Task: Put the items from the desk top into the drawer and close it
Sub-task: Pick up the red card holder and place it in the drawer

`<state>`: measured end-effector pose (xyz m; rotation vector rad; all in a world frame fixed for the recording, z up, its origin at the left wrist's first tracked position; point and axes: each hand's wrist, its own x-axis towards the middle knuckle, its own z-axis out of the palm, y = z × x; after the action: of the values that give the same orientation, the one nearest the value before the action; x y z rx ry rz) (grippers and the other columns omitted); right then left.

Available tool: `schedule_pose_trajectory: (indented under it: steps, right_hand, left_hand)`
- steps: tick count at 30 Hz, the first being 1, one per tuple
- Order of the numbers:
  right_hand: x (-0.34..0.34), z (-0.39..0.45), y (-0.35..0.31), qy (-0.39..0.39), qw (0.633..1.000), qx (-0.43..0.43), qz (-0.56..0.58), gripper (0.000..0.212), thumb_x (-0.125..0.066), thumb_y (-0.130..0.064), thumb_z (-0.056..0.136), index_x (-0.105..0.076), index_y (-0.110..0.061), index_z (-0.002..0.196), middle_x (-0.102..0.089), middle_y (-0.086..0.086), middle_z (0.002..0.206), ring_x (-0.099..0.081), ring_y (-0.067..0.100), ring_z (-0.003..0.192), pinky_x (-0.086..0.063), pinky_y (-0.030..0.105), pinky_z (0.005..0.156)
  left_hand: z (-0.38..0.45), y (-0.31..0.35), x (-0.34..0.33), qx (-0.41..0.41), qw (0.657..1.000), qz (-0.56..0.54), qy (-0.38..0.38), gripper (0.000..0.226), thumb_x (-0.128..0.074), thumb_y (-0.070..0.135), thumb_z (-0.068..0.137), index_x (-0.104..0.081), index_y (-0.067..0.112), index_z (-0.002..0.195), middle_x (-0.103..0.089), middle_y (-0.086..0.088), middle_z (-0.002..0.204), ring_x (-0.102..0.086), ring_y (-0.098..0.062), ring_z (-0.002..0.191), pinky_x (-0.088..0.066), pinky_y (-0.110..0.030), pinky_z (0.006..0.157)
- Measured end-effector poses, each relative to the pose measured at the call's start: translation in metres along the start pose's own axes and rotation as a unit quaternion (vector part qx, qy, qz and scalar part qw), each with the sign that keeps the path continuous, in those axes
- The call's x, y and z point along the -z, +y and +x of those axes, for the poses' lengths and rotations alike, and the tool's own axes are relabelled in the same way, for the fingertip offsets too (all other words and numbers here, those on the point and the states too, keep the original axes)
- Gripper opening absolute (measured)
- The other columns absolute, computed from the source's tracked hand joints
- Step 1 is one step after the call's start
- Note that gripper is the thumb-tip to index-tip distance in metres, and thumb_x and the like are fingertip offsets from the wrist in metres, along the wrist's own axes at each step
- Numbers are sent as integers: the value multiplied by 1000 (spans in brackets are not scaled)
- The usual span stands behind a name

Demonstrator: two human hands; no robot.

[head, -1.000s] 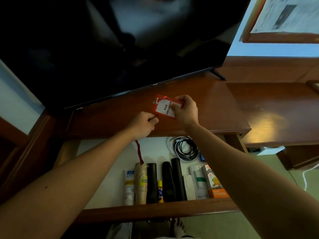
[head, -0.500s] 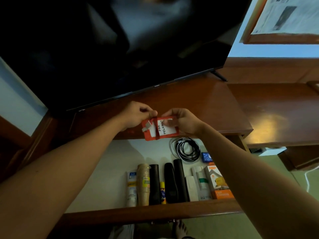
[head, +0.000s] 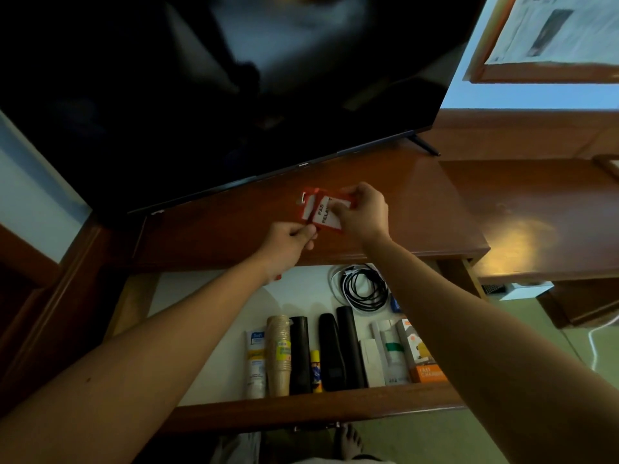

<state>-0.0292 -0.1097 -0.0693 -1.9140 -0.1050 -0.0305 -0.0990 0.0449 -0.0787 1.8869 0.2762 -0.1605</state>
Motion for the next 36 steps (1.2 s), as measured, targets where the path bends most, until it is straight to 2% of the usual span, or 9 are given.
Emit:
schedule_pose_trajectory:
  steps: [3, 6, 13, 18, 21, 24, 27, 32, 36]
  right_hand:
    - [2, 0, 3, -39, 980, 122, -155, 13, -67, -20, 93, -55, -21, 99, -65, -6, 97, -65, 4, 80, -59, 19, 62]
    - [8, 2, 4, -105, 940, 201, -256, 12, -65, -18, 93, -57, -20, 101, -69, -3, 100, -68, 12, 88, -61, 27, 69]
    - [12, -8, 8, -282, 932, 115, -196, 14, -68, -7, 90, -63, -18, 96, -68, -5, 93, -68, 7, 79, -55, 23, 69]
    - [22, -18, 13, -332, 943, -15, -7, 15, -68, -3, 90, -63, -3, 105, -72, 11, 98, -73, 21, 82, -59, 32, 68]
    - [25, -22, 16, -325, 943, -27, 65, 16, -68, -2, 89, -60, -1, 103, -70, 16, 98, -71, 26, 82, -59, 37, 69]
    - [25, -25, 14, -315, 947, 3, 61, 13, -67, 1, 89, -59, -1, 99, -67, 17, 95, -68, 24, 78, -58, 31, 65]
    - [22, -24, 9, -300, 952, 52, 20, 13, -69, 4, 87, -60, 1, 96, -67, 16, 90, -66, 21, 75, -57, 28, 69]
    - [19, -24, 6, -259, 958, 116, -26, 17, -76, 4, 80, -62, -6, 84, -70, 3, 85, -69, 13, 77, -57, 26, 68]
    - [12, -25, 19, -231, 964, 127, -31, 18, -79, 2, 78, -66, -10, 78, -73, 0, 90, -71, 17, 85, -60, 35, 76]
  left_hand:
    - [-1, 6, 9, -63, 984, 158, -46, 27, -58, 29, 100, -72, 8, 91, -66, -5, 83, -58, -15, 73, -44, -31, 69]
    - [3, 10, 21, -104, 958, 257, -71, 15, -66, 30, 95, -76, 26, 106, -72, 5, 108, -61, -12, 100, -48, -34, 92]
    - [11, 26, 36, -187, 926, 324, -46, 17, -66, 28, 95, -75, 26, 109, -70, 11, 107, -59, -5, 101, -46, -27, 88]
    - [16, 9, 41, -144, 972, 180, -34, 12, -72, 22, 90, -77, 23, 101, -70, 11, 99, -64, -8, 99, -52, -30, 87]
    - [12, 0, 40, -19, 997, 26, -65, 11, -66, 20, 93, -74, 21, 101, -71, -3, 102, -68, -21, 98, -56, -36, 85]
    - [7, -6, 41, 117, 978, -91, -146, 15, -57, 18, 98, -70, 17, 106, -69, -10, 101, -64, -24, 94, -54, -38, 78]
    - [8, -7, 44, 166, 957, -119, -205, 20, -51, 11, 99, -68, 16, 108, -70, -9, 99, -63, -23, 94, -49, -39, 81]
    - [11, -4, 43, 160, 964, -88, -193, 9, -64, 21, 91, -67, 21, 99, -69, -6, 96, -61, -18, 89, -44, -34, 77]
    - [13, -9, 47, 172, 962, -72, -199, 33, -76, 35, 71, -66, 21, 99, -71, -7, 112, -65, -27, 109, -47, -45, 97]
